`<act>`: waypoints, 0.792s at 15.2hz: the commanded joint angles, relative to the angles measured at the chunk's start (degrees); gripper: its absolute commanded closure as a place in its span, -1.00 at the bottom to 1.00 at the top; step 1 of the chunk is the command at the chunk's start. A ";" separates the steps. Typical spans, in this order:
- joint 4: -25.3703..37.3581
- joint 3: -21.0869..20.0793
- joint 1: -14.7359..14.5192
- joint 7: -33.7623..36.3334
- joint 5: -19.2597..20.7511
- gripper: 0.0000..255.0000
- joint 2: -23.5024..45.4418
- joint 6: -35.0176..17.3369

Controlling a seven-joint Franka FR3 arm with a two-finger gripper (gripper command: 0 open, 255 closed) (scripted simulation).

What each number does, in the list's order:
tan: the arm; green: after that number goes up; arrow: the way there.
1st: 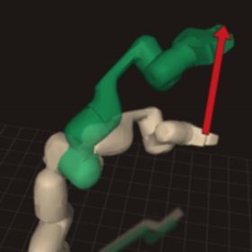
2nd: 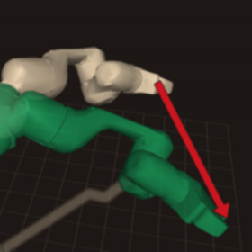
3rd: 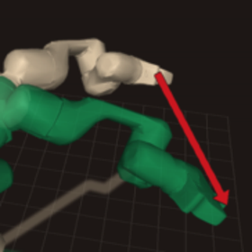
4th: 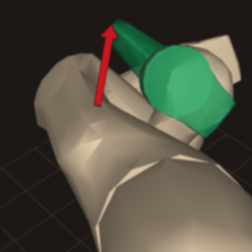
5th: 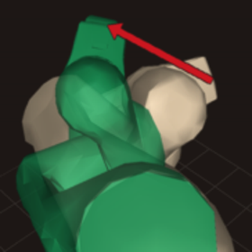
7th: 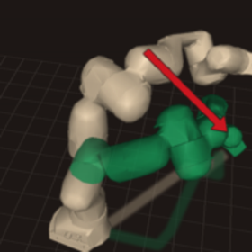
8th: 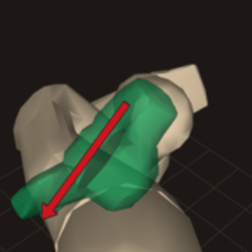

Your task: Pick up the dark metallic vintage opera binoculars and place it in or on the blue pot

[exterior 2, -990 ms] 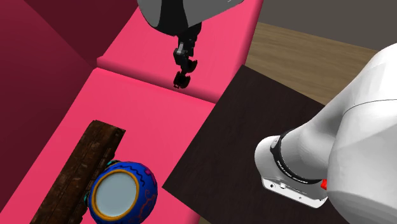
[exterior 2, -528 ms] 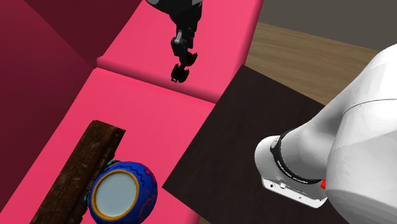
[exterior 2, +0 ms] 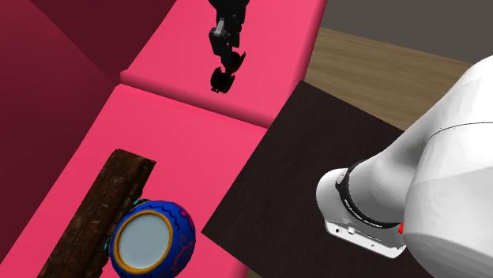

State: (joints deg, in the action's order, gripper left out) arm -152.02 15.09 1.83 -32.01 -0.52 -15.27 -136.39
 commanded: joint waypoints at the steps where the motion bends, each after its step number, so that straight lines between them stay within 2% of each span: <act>1: 0.66 -0.29 0.12 0.55 0.40 1.00 -1.38 2.03; 5: 1.91 -0.64 0.37 1.17 0.95 1.00 -3.52 5.37; 12: -4.54 -8.52 -4.01 11.87 -1.33 1.00 -11.45 6.34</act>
State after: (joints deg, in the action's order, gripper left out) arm -155.60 7.95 -1.28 -22.07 -1.25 -25.79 -129.93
